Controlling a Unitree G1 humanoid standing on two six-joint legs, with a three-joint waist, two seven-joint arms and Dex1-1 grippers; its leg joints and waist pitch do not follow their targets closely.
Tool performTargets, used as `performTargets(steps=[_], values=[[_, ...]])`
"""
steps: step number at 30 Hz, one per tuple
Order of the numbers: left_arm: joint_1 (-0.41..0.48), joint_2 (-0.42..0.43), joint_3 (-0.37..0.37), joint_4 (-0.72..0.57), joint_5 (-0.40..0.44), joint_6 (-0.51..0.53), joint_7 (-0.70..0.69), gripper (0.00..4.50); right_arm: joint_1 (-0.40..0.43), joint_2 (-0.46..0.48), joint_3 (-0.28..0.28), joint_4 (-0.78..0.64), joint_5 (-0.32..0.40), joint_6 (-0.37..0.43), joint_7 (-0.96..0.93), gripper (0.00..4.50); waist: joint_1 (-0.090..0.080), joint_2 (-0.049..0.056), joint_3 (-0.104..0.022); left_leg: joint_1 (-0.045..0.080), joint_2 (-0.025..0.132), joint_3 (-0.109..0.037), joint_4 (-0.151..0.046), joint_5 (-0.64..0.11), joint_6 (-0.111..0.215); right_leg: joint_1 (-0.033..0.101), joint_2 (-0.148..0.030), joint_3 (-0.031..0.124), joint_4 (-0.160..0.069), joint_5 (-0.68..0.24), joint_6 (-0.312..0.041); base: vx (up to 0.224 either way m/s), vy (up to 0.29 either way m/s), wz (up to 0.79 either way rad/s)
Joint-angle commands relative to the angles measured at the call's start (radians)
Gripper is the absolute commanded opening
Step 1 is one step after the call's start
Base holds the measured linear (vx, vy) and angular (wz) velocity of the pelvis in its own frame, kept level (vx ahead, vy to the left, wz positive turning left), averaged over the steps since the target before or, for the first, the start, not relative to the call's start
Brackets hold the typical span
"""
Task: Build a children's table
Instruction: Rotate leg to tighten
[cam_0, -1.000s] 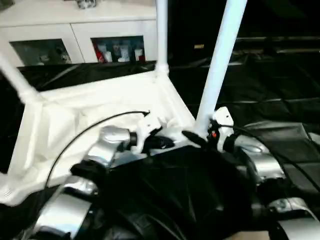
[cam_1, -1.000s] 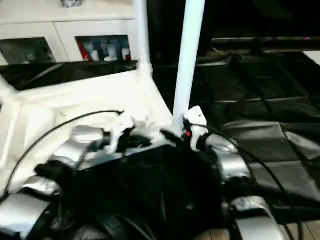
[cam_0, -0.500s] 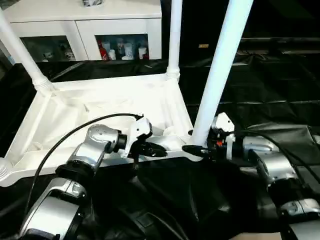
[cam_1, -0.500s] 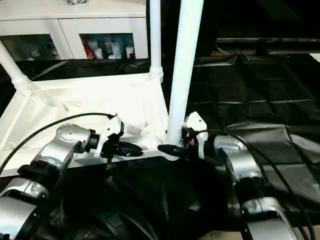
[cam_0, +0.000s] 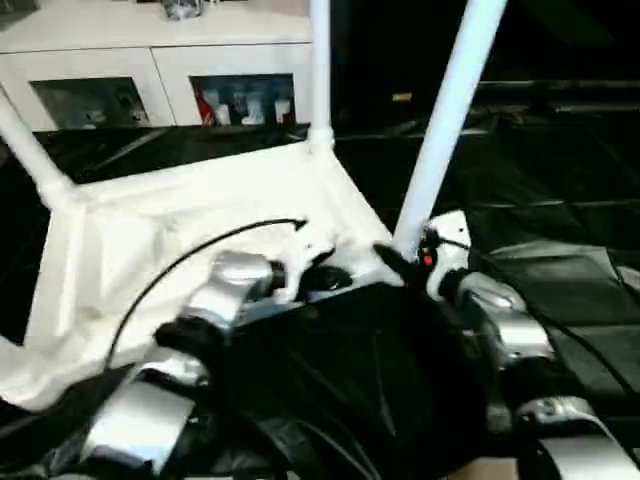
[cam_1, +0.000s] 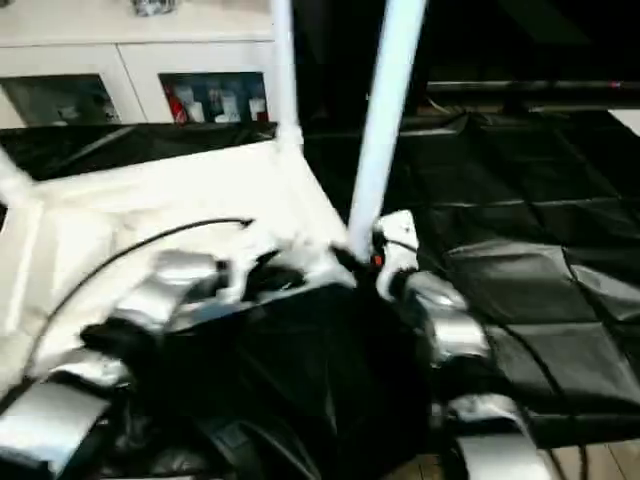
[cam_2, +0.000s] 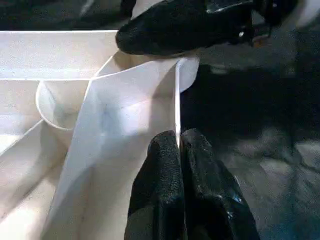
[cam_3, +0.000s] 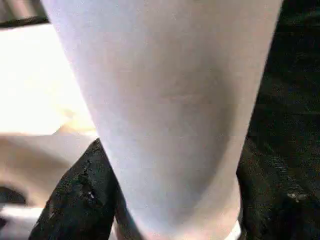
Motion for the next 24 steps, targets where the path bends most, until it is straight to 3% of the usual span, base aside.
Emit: performTargets(steps=[1,5,7,9,15,17,18,20,22,24], values=[[-0.027,-0.046,0.011,0.020,-0.001,0.003,0.084,0.00,0.005,0.041,-0.015,0.074,-0.006,0.031,-0.097,2.72,-0.008,-0.009,-0.059,0.031,0.065,-0.039,-0.086,-0.322,-0.011,0.027,-0.077,0.048,-0.091,-0.344,-0.192,0.000,0.000,0.00],[-0.042,-0.082,0.007,0.034,0.007,-0.001,0.101,0.00,-0.009,0.103,0.047,0.081,-0.055,-0.003,-0.086,2.72,-0.007,-0.005,-0.061,0.029,0.063,-0.040,-0.087,-0.333,-0.012,0.030,-0.078,0.048,-0.091,-0.325,-0.187,0.000,0.000,0.00],[-0.037,-0.076,0.007,0.026,0.004,-0.006,0.077,0.00,-0.006,0.104,0.063,0.064,-0.051,-0.010,-0.040,3.28,-0.005,-0.006,-0.065,0.027,0.062,-0.038,-0.085,-0.310,0.005,0.035,-0.078,0.047,-0.088,-0.286,-0.191,0.000,0.000,0.00],[-0.028,-0.062,0.003,0.021,0.001,-0.018,0.047,0.00,-0.008,0.097,0.053,0.050,-0.026,-0.003,0.000,3.42,-0.005,-0.007,-0.064,0.023,0.062,-0.038,-0.085,-0.296,0.017,0.037,-0.078,0.047,-0.087,-0.278,-0.193,0.000,0.000,0.00],[0.003,-0.010,-0.016,-0.018,-0.003,-0.038,-0.056,0.00,-0.026,0.029,0.045,0.037,-0.004,-0.003,0.144,3.77,-0.007,-0.009,-0.068,0.015,0.065,-0.036,-0.080,-0.241,0.049,0.044,-0.077,0.044,-0.077,-0.212,-0.217,0.000,0.000,0.00],[0.031,0.028,-0.026,-0.054,-0.020,-0.043,-0.162,0.00,-0.011,-0.040,0.078,-0.008,-0.003,0.001,0.310,3.77,-0.004,-0.012,-0.073,0.011,0.064,-0.034,-0.072,-0.194,0.075,0.051,-0.075,0.041,-0.066,-0.145,-0.237,0.000,0.000,0.00],[0.041,0.041,-0.030,-0.068,-0.027,-0.049,-0.205,0.00,-0.002,-0.063,0.090,-0.030,0.002,0.006,0.369,3.77,-0.004,-0.017,-0.074,0.010,0.066,-0.031,-0.068,-0.173,0.094,0.049,-0.074,0.041,-0.063,-0.108,-0.250,0.000,0.000,0.00],[0.061,0.071,-0.038,-0.096,-0.039,-0.053,-0.284,0.00,0.013,-0.110,0.112,-0.072,0.011,0.024,0.480,3.77,0.002,-0.016,-0.075,0.011,0.067,-0.030,-0.063,-0.138,0.121,0.048,-0.074,0.041,-0.055,-0.057,-0.266,0.000,0.000,0.00],[0.072,0.092,-0.046,-0.110,-0.042,-0.059,-0.328,0.00,0.019,-0.139,0.124,-0.090,0.013,0.030,0.543,3.77,0.007,-0.015,-0.076,0.011,0.068,-0.028,-0.061,-0.141,0.132,0.046,-0.074,0.041,-0.053,-0.054,-0.274,0.000,0.000,0.00],[0.088,0.116,-0.049,-0.131,-0.051,-0.054,-0.370,0.00,0.023,-0.177,0.141,-0.110,0.019,0.046,0.618,3.77,0.006,-0.015,-0.069,0.014,0.069,-0.029,-0.066,-0.182,0.117,0.042,-0.074,0.040,-0.062,-0.131,-0.269,0.000,0.000,0.00]])
